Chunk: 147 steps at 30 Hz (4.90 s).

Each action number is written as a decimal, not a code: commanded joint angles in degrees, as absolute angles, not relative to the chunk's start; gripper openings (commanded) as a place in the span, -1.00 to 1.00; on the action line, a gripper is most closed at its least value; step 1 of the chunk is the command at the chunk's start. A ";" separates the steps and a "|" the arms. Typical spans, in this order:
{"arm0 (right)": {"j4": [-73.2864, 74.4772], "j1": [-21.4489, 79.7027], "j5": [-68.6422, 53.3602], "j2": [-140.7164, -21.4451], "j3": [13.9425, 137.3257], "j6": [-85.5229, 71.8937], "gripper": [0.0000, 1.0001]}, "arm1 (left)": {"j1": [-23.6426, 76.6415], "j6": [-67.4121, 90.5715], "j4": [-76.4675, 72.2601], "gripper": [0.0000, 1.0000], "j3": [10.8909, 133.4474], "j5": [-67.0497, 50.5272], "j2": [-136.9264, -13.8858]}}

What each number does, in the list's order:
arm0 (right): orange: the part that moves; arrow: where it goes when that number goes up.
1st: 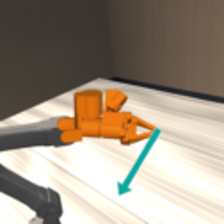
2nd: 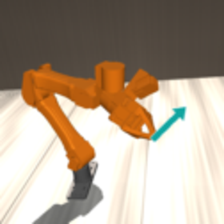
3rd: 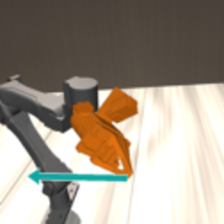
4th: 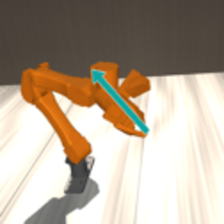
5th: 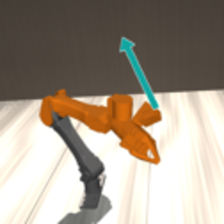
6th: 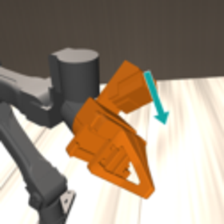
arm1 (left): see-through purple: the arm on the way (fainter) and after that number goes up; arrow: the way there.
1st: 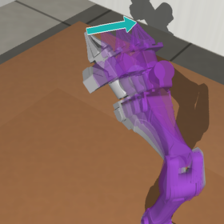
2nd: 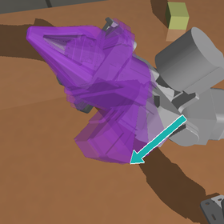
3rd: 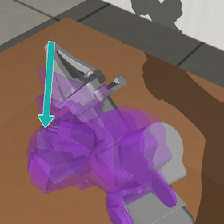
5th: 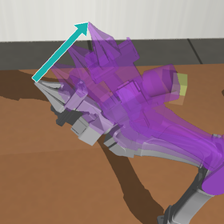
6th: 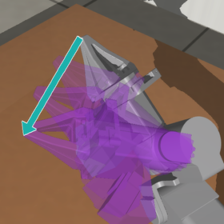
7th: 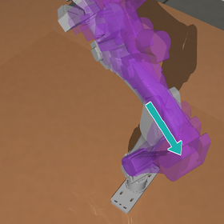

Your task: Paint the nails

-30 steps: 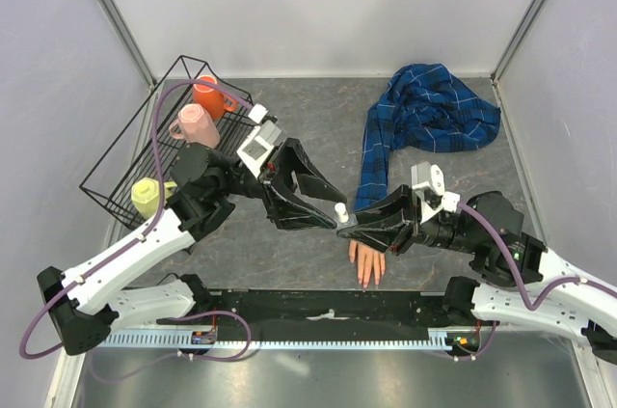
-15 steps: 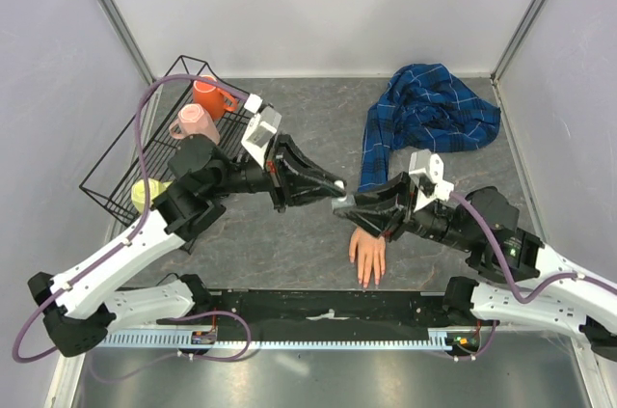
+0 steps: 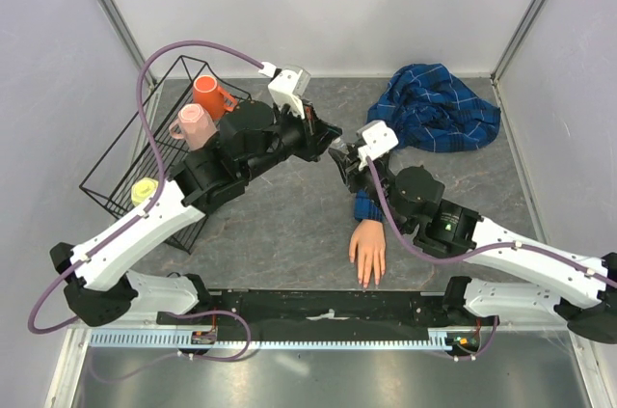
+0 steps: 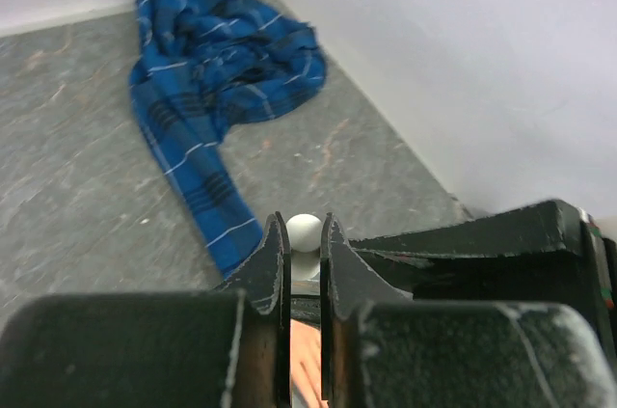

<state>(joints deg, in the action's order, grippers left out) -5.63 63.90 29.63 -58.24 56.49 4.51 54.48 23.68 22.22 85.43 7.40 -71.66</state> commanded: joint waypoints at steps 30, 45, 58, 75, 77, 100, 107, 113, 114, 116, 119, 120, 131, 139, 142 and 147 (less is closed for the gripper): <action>-1.67 63.37 -15.64 -36.56 50.10 -16.17 -1.00 | 53.96 27.68 -10.10 0.61 64.07 -43.66 -55.45; -2.55 63.28 -13.27 -38.32 51.94 -14.07 -1.00 | 53.96 27.78 -11.44 -0.38 66.27 -46.32 -58.44; 2.98 63.28 8.05 -47.01 59.05 -6.60 -1.00 | 54.05 24.43 8.84 -0.96 77.85 -23.94 -61.96; -7.47 63.11 21.45 -58.54 59.51 7.39 -1.00 | 52.39 32.52 18.02 -0.45 88.60 1.60 -72.17; -6.42 62.84 20.22 -57.14 58.89 5.90 -1.00 | 52.03 32.52 13.99 0.04 85.35 -3.65 -68.93; -7.03 48.43 -27.59 -48.16 55.64 -19.33 -1.00 | 37.88 39.02 -20.09 0.36 65.40 -54.23 -61.35; -8.61 48.25 -29.62 -48.87 54.93 -21.27 -1.00 | 37.88 44.56 -29.44 0.17 61.79 -57.30 -61.00; -8.61 47.99 -30.50 -49.31 55.11 -21.36 -1.00 | 37.88 45.87 -30.23 0.00 61.44 -58.45 -61.26; -8.79 47.99 -30.50 -49.39 55.11 -21.53 -1.00 | 37.88 45.97 -30.23 -0.02 61.35 -58.53 -61.26; -9.14 47.99 -30.50 -49.57 55.11 -21.62 -1.00 | 37.88 46.05 -29.97 -0.13 61.26 -58.62 -61.26; -9.14 47.90 -29.54 -49.66 55.20 -21.45 -1.00 | 37.88 45.45 -29.27 -0.35 61.43 -58.10 -61.00; -9.05 47.90 -28.84 -49.75 55.20 -21.27 -1.00 | 37.88 44.83 -27.27 -0.46 62.04 -57.49 -60.82; 1.49 50.09 5.24 -55.98 60.11 -7.93 -1.00 | 53.40 28.92 10.44 -0.96 78.20 -4.35 -63.79; 1.76 51.77 13.36 -57.04 61.35 -6.68 -1.00 | 59.06 31.02 14.68 -0.96 83.14 10.81 -68.73; 1.32 51.77 12.31 -55.99 60.47 -6.42 -1.00 | 59.06 30.33 14.24 -0.71 83.58 7.50 -68.99; 0.88 51.68 4.76 -53.27 59.50 -7.21 -1.00 | 58.45 26.11 8.71 0.03 79.54 -1.39 -63.56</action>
